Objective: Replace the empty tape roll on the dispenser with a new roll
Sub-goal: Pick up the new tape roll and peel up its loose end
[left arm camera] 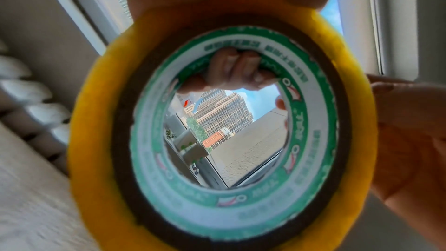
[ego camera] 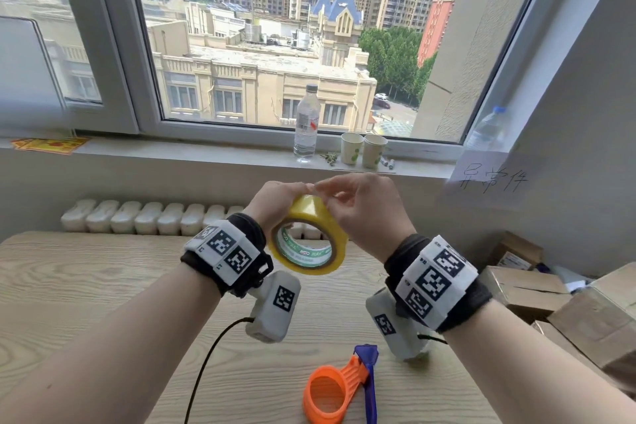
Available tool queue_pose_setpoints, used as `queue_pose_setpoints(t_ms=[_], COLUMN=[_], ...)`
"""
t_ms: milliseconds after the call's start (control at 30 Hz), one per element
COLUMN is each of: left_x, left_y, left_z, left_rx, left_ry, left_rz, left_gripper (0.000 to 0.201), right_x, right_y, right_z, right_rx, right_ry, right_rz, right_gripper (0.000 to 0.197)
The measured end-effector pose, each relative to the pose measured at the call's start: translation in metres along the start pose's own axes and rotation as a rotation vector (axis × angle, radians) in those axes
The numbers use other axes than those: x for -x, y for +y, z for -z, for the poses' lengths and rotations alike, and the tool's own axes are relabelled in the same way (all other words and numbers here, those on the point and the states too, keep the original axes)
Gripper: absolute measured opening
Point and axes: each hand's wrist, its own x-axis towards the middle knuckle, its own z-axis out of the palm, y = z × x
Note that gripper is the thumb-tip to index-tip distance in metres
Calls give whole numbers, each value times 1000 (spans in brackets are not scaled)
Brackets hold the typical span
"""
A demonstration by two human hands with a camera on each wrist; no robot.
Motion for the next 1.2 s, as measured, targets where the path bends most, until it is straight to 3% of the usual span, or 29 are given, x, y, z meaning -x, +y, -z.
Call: queue_pose_setpoints(t_ms=[133, 300, 633, 800, 900, 1000, 1200], left_x=[-2, -2, 2, 5, 7, 9, 8], left_y=[1, 0, 2, 2, 3, 4, 4], left_z=[1, 3, 1, 0, -1, -2, -1], left_rx=[-88, -104, -238, -348, -364, -373, -353], left_ry=[56, 24, 69, 48, 38, 43, 54], left_rz=[21, 20, 39, 1, 4, 16, 33], left_gripper=[24, 30, 32, 27, 21, 19, 25], right_x=[-3, -2, 4, 4, 4, 8, 10], right_y=[4, 3, -4, -7, -5, -6, 2], right_z=[9, 1, 10, 13, 8, 6, 3], right_rx=[38, 316, 601, 633, 647, 644, 556], right_ry=[151, -80, -164, -204, -143, -79, -94], right_rz=[-7, 175, 285, 388, 449, 459, 446], right_gripper=[24, 22, 30, 37, 18, 25, 18])
